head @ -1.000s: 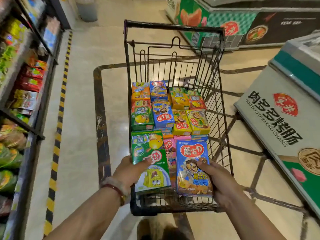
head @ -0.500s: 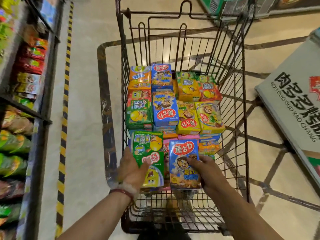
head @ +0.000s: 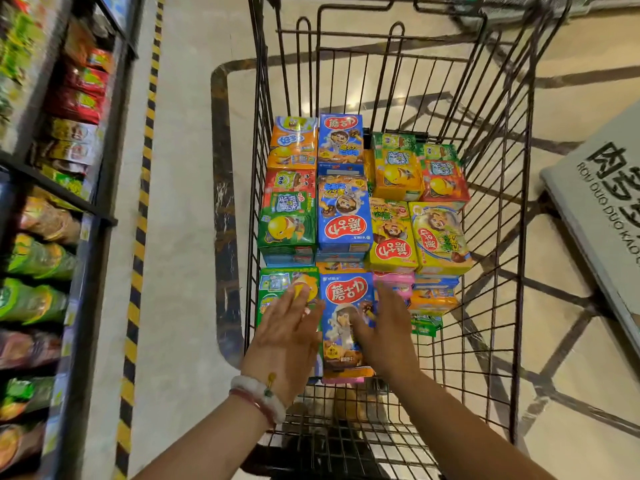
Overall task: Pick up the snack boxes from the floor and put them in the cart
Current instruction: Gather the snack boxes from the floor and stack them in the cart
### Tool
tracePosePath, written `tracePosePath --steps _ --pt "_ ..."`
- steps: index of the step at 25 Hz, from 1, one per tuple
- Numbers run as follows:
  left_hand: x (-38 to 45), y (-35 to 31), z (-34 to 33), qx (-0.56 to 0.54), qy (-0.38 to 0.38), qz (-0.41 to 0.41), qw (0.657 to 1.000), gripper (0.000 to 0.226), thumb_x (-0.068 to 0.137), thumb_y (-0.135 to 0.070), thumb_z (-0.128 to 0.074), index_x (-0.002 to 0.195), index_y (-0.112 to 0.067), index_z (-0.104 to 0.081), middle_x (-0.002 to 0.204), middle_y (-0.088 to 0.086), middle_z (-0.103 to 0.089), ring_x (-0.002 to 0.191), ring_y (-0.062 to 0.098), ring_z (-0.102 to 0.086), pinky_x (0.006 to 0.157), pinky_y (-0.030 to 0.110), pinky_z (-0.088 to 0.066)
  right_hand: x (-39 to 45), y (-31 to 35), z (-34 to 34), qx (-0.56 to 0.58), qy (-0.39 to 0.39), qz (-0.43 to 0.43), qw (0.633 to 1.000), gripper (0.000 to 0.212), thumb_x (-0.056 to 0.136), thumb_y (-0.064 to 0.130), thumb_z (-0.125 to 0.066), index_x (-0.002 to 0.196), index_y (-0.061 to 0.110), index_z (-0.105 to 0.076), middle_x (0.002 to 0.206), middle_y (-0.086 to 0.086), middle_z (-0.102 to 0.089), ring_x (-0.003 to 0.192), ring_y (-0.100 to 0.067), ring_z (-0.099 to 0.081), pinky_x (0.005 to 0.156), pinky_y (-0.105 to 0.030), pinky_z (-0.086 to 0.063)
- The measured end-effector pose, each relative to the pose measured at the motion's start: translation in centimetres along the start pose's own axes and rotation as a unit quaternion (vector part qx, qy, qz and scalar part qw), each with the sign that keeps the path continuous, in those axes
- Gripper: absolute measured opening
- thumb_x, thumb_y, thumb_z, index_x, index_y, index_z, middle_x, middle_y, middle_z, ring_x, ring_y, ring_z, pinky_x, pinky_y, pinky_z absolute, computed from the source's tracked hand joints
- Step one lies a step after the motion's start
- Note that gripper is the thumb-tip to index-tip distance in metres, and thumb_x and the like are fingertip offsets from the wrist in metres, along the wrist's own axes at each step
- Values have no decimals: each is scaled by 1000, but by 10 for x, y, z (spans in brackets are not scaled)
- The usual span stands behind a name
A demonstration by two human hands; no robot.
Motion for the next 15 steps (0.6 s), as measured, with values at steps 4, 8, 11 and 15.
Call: tracePosePath --steps 4,8,11,15 --pt "6 5 -8 -11 74 24 997 46 89 -41 -32 127 -17 -44 128 9 -60 119 28 -57 93 49 -46 -6 16 -22 -257 -36 218 941 48 89 36 -40 132 15 -49 136 -19 -52 127 -38 -42 100 -50 -43" --pt "11 8 -10 4 127 28 991 51 83 -42 -45 123 -14 -58 126 10 -62 114 30 -60 88 46 -49 0 18 -34 -315 19 218 923 50 92 34 -34 130 10 -56 138 -21 -50 131 -39 -43 108 -46 -28" --pt "15 6 -2 9 125 40 991 54 97 -38 -41 146 -17 -33 155 5 -25 143 25 -25 113 41 -23 0 20 -36 -319 42 200 925 50 91 34 -34 130 11 -55 136 -20 -52 129 -39 -46 107 -47 -38" --pt "17 5 3 17 130 44 990 60 100 -43 -32 151 -22 -9 160 -1 -1 147 18 1 117 34 -3 0 31 -34 -322 109 172 925 48 88 35 -33 127 12 -50 127 -19 -58 121 -41 -52 95 -49 -49"
Point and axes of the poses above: each hand's wrist, its own x-axis towards the middle knuckle, its own z-axis out of the back of the hand, y = z × x, the point moved 5 cm from there along x, towards the middle knuckle
